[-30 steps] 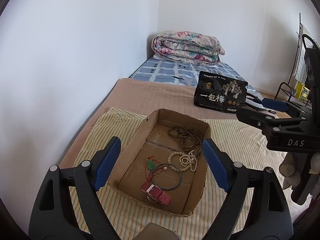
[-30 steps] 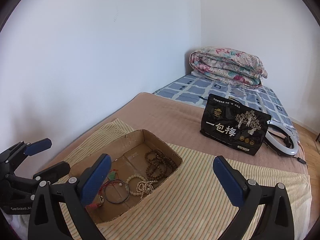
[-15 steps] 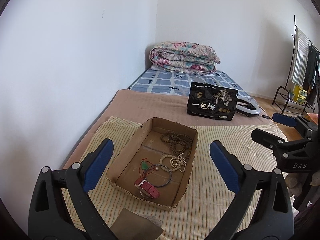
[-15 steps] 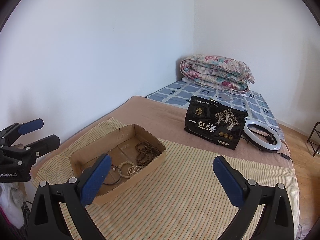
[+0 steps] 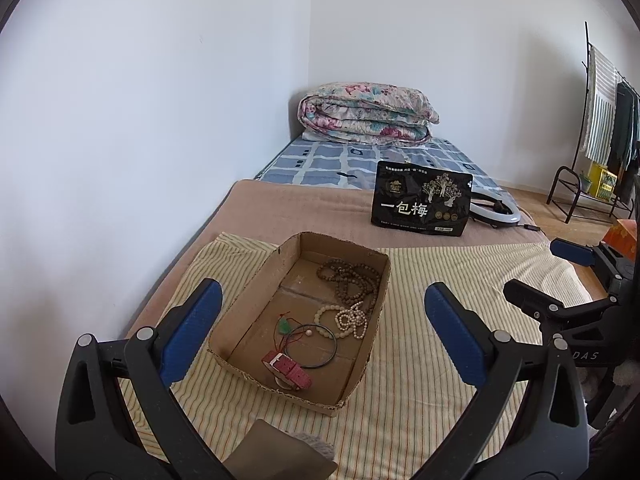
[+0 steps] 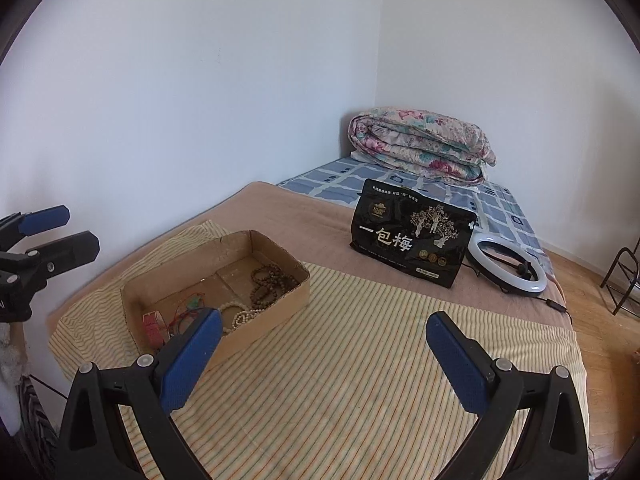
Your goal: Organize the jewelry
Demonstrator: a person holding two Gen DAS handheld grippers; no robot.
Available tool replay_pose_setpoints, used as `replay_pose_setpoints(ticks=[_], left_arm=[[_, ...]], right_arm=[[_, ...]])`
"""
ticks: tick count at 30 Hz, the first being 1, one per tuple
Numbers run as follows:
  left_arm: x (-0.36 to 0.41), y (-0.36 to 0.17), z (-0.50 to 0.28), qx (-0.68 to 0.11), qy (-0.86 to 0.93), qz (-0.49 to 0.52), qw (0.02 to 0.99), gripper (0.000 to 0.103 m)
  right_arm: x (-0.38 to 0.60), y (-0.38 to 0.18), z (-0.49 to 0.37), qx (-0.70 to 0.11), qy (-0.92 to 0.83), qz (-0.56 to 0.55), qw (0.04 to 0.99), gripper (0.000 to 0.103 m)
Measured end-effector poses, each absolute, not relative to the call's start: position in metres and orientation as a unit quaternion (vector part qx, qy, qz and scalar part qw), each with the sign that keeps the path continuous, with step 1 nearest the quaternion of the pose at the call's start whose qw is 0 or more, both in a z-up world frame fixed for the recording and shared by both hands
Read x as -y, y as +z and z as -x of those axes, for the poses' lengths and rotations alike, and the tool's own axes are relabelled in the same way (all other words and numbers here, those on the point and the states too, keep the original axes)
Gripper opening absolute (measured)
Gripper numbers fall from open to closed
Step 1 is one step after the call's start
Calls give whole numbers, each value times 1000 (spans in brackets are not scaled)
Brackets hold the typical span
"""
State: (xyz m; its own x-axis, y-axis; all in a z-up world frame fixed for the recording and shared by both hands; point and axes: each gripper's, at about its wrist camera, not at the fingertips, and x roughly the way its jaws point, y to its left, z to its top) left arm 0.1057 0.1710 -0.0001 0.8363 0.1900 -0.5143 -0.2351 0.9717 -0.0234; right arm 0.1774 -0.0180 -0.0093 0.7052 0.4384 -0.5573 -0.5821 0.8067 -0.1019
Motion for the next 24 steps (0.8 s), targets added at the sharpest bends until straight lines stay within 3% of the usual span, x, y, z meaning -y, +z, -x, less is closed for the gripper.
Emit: replay_pose_setpoints(ticks=[24], left_arm=[[-175, -3, -108, -267, 113, 47, 956, 103]], right_arm=[[29, -12, -183, -276, 274, 123, 913, 103]])
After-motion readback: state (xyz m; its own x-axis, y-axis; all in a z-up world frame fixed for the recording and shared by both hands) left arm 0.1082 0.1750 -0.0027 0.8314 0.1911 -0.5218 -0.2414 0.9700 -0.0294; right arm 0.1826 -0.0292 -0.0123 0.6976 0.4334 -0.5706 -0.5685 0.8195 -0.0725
